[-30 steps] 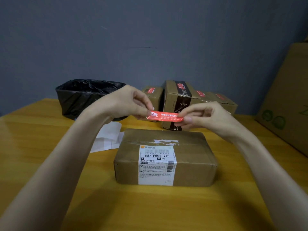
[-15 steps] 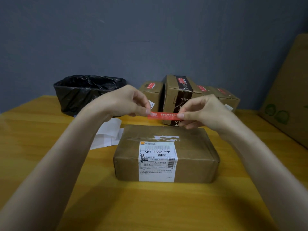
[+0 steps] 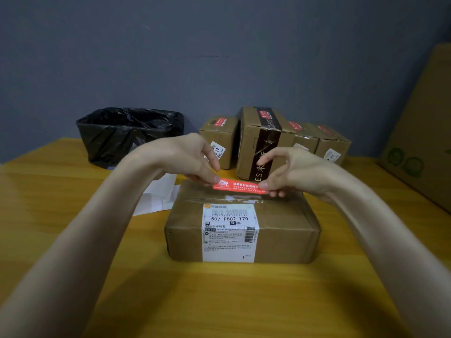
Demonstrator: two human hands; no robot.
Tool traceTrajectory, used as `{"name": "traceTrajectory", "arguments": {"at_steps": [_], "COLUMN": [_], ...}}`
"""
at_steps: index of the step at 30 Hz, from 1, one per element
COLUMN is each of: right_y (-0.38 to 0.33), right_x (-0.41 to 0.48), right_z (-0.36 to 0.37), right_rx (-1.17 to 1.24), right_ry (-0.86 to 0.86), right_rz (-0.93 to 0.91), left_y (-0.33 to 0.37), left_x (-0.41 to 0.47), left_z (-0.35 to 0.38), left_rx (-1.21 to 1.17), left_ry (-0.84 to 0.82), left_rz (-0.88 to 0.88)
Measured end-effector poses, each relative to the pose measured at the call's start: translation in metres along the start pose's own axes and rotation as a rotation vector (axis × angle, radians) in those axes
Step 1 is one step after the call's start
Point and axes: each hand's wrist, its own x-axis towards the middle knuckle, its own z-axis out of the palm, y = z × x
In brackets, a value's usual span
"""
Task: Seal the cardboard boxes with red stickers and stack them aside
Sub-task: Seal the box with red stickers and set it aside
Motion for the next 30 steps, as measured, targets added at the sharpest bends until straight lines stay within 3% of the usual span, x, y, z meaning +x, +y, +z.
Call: {"name": "traceTrajectory", "arguments": {"at_steps": [14, 30], "right_y": [0.006, 0.004], "right_x": [0.009, 0.01], "right_z": [0.011, 0.011], "right_rx": [-0.256, -0.368], "right_ry": [0.009, 0.016], "right_rz": [-0.019, -0.005], "left_y": [-0.004, 0.0], "left_x": [0.011, 0.01], "left_z": [0.011, 0.013], "left_rx": [0.113, 0.175], "left_ry": [-0.116, -0.136], "left_rz": [-0.06, -0.065]}}
